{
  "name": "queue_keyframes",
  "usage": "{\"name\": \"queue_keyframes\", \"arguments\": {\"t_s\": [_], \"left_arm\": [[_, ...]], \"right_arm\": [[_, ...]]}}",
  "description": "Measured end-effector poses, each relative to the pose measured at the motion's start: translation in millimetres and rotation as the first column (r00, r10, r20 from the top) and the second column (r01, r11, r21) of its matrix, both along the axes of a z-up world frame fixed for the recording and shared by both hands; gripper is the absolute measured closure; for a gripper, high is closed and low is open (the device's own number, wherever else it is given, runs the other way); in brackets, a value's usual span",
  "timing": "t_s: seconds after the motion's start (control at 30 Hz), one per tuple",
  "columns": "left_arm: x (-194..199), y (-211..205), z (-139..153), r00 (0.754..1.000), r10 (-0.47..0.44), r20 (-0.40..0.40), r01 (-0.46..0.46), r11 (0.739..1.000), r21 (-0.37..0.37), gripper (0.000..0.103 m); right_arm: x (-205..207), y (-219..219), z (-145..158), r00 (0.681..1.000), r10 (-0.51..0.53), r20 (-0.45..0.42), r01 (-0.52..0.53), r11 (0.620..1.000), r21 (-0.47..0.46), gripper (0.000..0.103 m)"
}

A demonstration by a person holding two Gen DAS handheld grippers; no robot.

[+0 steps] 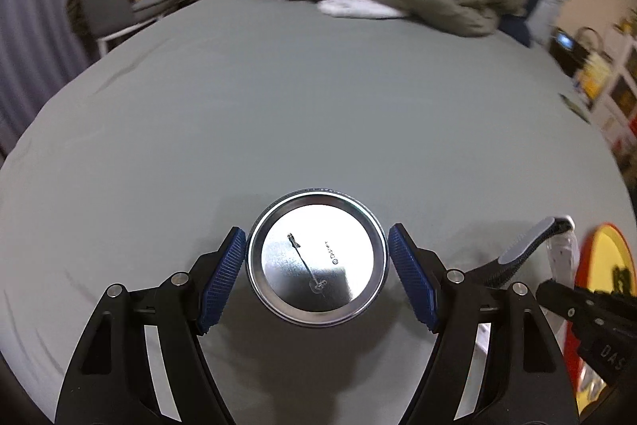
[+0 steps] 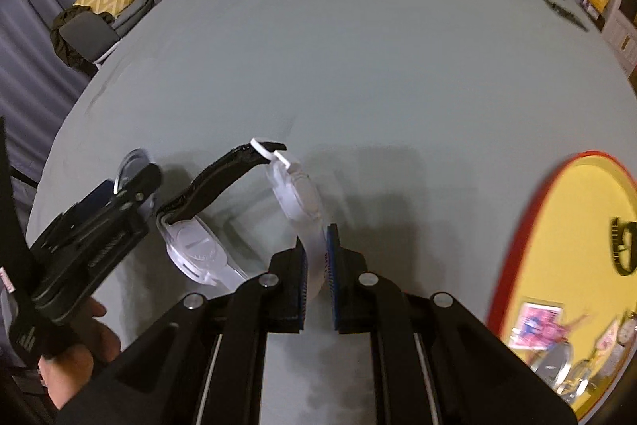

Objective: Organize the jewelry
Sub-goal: 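Carry the band and the silver badge out of the tray over the bedspread, then open the left tool to drop the badge while the right tool releases the band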

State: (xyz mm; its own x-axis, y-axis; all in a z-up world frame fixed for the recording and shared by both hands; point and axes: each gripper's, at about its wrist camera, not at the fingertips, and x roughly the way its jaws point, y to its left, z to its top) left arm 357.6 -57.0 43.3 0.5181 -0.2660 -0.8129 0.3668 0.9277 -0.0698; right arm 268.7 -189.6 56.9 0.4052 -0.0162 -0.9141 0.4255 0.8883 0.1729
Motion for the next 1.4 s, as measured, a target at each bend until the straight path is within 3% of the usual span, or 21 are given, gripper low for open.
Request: {"name": "queue_keyframes", "arguments": {"t_s": [0.23, 0.63, 0.7, 0.73, 0.77, 0.83, 0.87, 0.9, 1.07, 1.2, 1.3, 1.4], "left_arm": [[23.0, 7.8, -23.3, 0.997, 0.058, -0.05, -0.057, 0.998, 0.026, 0.031], [27.1, 9.6, -30.7, 0.993, 0.115, -0.035, -0.112, 0.992, 0.06, 0.03], [27.0, 12.7, -27.9, 0.991, 0.129, -0.026, -0.127, 0.991, 0.041, 0.016], [26.7, 14.1, -25.2, 0.991, 0.135, -0.013, -0.134, 0.99, 0.031, 0.014], [26.5, 14.9, -23.0, 0.99, 0.14, -0.003, -0.14, 0.99, 0.027, 0.012], [26.3, 16.8, -20.6, 0.99, 0.144, -0.004, -0.144, 0.99, 0.003, 0.008], [26.6, 17.6, -20.2, 0.989, 0.148, -0.007, -0.148, 0.989, -0.005, 0.006], [27.9, 18.3, -21.1, 0.988, 0.153, -0.015, -0.153, 0.988, -0.008, 0.006], [31.1, 18.2, -24.4, 0.986, 0.156, -0.063, -0.158, 0.987, -0.029, 0.006], [15.4, 11.4, 1.2, 0.993, 0.121, 0.005, -0.119, 0.987, -0.106, 0.006], [-5.0, -5.8, 22.2, 0.998, 0.038, 0.048, -0.03, 0.987, -0.155, 0.006], [-23.4, -30.6, 29.0, 0.997, -0.075, 0.031, 0.08, 0.98, -0.184, 0.006]], "right_arm": [[15.4, 1.6, -40.2, 0.997, 0.004, -0.077, -0.005, 1.0, -0.013, 0.093], [7.1, -1.1, -39.0, 0.997, 0.014, -0.069, -0.018, 0.999, -0.046, 0.093], [9.7, -0.5, -39.0, 0.998, 0.01, -0.061, -0.012, 1.0, -0.023, 0.092], [16.2, 5.3, -39.1, 0.998, 0.01, -0.057, -0.01, 1.0, -0.014, 0.091], [15.5, 4.6, -38.6, 0.998, 0.011, -0.054, -0.011, 1.0, -0.008, 0.088], [12.9, 3.1, -35.4, 0.999, 0.014, -0.032, -0.014, 1.0, 0.003, 0.07], [12.8, 2.0, -33.8, 1.0, 0.013, -0.011, -0.013, 1.0, 0.003, 0.049], [13.8, 3.9, -30.5, 1.0, 0.009, 0.004, -0.009, 1.0, -0.009, 0.035], [6.6, 8.4, -11.6, 0.999, 0.023, 0.042, -0.02, 0.998, -0.067, 0.032], [-4.8, 3.0, 2.6, 0.997, 0.005, 0.081, 0.002, 0.997, -0.083, 0.032], [-14.7, -2.6, 14.8, 0.997, 0.005, 0.076, 0.005, 0.99, -0.138, 0.033], [-40.5, -27.7, 30.1, 0.997, -0.053, 0.063, 0.065, 0.974, -0.216, 0.032]]}}
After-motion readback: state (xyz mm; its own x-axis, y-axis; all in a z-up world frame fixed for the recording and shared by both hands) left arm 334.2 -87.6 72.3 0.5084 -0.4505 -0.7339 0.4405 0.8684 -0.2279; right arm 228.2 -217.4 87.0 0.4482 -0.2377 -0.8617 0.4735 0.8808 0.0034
